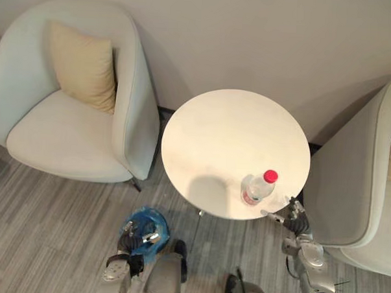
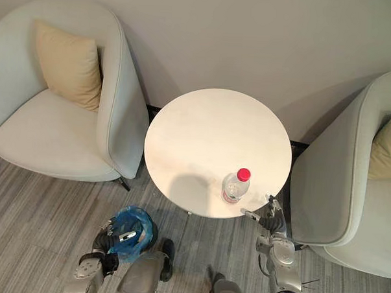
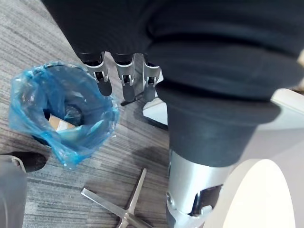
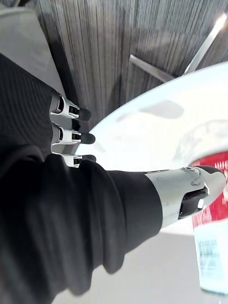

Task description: Gather rubbish on tea table into small bin, then transfer packed bag to large trash can.

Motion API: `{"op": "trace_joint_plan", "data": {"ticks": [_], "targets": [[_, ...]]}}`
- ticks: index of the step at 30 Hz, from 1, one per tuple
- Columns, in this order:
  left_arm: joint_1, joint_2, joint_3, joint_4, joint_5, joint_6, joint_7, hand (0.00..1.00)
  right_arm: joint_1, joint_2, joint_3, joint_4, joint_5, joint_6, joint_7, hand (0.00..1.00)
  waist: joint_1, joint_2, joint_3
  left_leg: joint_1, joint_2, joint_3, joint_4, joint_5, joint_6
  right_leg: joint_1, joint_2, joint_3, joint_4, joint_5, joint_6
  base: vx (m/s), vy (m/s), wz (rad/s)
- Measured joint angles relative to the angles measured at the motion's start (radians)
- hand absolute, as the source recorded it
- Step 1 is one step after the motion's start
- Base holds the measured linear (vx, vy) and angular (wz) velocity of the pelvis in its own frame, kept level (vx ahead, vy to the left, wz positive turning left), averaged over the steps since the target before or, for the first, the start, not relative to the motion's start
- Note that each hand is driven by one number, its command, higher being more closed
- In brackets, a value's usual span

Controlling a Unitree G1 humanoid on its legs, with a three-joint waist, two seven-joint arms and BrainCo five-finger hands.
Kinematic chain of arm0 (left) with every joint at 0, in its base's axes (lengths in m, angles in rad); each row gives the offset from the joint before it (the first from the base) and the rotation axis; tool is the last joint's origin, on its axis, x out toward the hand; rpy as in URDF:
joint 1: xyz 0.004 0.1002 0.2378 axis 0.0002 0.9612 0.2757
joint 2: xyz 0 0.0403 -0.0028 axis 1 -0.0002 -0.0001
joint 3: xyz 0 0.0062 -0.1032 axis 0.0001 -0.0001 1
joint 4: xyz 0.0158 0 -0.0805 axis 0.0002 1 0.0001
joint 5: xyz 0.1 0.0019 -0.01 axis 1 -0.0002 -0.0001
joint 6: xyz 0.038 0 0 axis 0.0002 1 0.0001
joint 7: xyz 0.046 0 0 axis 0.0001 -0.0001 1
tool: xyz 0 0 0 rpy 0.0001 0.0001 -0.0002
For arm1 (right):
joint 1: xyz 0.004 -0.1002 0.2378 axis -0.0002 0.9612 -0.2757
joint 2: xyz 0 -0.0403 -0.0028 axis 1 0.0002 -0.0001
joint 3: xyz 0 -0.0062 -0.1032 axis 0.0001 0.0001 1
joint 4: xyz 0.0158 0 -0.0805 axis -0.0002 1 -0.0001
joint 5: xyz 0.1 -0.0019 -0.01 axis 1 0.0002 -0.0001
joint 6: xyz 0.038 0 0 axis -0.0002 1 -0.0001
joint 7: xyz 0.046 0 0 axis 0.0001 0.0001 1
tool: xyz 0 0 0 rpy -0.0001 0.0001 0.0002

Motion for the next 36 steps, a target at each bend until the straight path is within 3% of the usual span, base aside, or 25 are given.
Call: {"op": "trace_joint_plan", "data": {"ticks": [4, 8, 12, 22, 25, 29, 31, 32, 36], "targets": [[0.034, -0.001, -0.006, 0.006, 0.014, 0.000, -0.001, 0.00, 0.034, 0.007, 0.040, -0.040, -0.029, -0.010, 0.006, 0.00, -0.028, -0.009, -0.017, 0.042, -0.006, 0.014, -0.082, 0.042, -0.009, -0.004, -0.001, 0.025, -0.007, 0.009, 0.002, -0.03, -0.023, -0.17], [0.034, 0.000, -0.043, 0.006, 0.015, -0.001, -0.009, 0.00, 0.070, 0.008, 0.095, -0.040, -0.051, -0.019, 0.034, 0.00, -0.027, -0.010, -0.020, 0.081, -0.008, 0.027, -0.187, 0.102, -0.009, -0.015, -0.001, 0.044, -0.025, 0.015, -0.003, -0.09, -0.008, -0.16], [0.039, 0.000, -0.044, 0.007, 0.024, -0.001, -0.022, 0.00, 0.056, 0.006, 0.175, -0.039, -0.072, -0.020, 0.051, 0.00, -0.026, 0.007, -0.034, 0.117, -0.019, 0.022, -0.310, 0.179, -0.012, -0.038, 0.004, 0.041, -0.031, 0.017, 0.001, -0.12, 0.019, -0.05], [0.081, -0.001, -0.044, 0.007, 0.029, -0.004, -0.022, 0.00, -0.097, 0.010, 0.232, 0.053, -0.105, -0.020, 0.013, 0.00, -0.018, 0.021, -0.043, 0.084, -0.051, -0.057, -0.316, 0.175, -0.009, -0.034, -0.007, 0.017, -0.072, 0.015, 0.008, -0.04, 0.026, 0.11], [0.079, -0.003, -0.052, 0.007, 0.028, -0.004, -0.021, 0.00, -0.179, 0.014, 0.229, 0.089, -0.106, -0.019, -0.037, 0.00, 0.010, 0.026, -0.040, 0.071, -0.057, -0.060, -0.315, 0.175, -0.008, -0.039, -0.015, 0.014, -0.080, 0.015, 0.008, 0.05, 0.012, 0.13], [0.074, -0.007, -0.062, 0.005, 0.021, -0.006, -0.019, 0.00, -0.288, 0.043, 0.218, 0.120, -0.107, -0.018, -0.090, 0.00, 0.014, 0.040, -0.026, 0.045, -0.074, -0.090, -0.309, 0.183, 0.001, -0.041, -0.023, -0.012, -0.094, 0.034, 0.022, 0.10, -0.006, 0.24], [0.068, -0.010, -0.062, 0.001, 0.008, -0.006, -0.018, 0.00, -0.345, 0.050, 0.206, 0.138, -0.106, -0.015, -0.112, 0.00, 0.041, 0.042, -0.001, 0.040, -0.075, -0.098, -0.309, 0.185, 0.008, -0.043, -0.023, -0.014, -0.095, 0.036, 0.024, 0.10, -0.034, 0.04], [0.068, -0.012, -0.062, 0.001, 0.006, -0.007, -0.018, 0.00, -0.357, 0.050, 0.204, 0.140, -0.106, -0.014, -0.120, 1.00, 0.044, 0.043, 0.003, 0.034, -0.075, -0.101, -0.309, 0.189, 0.013, -0.046, -0.022, -0.016, -0.095, 0.036, 0.025, 0.09, -0.039, 0.11], [0.064, -0.028, -0.071, -0.008, -0.010, -0.007, -0.017, 0.00, -0.475, 0.048, 0.178, 0.205, -0.102, -0.014, -0.158, 1.00, 0.061, 0.046, 0.050, 0.012, -0.076, -0.111, -0.307, 0.190, 0.014, -0.062, -0.017, -0.023, -0.085, 0.037, 0.026, 0.07, -0.026, 0.09]]}}
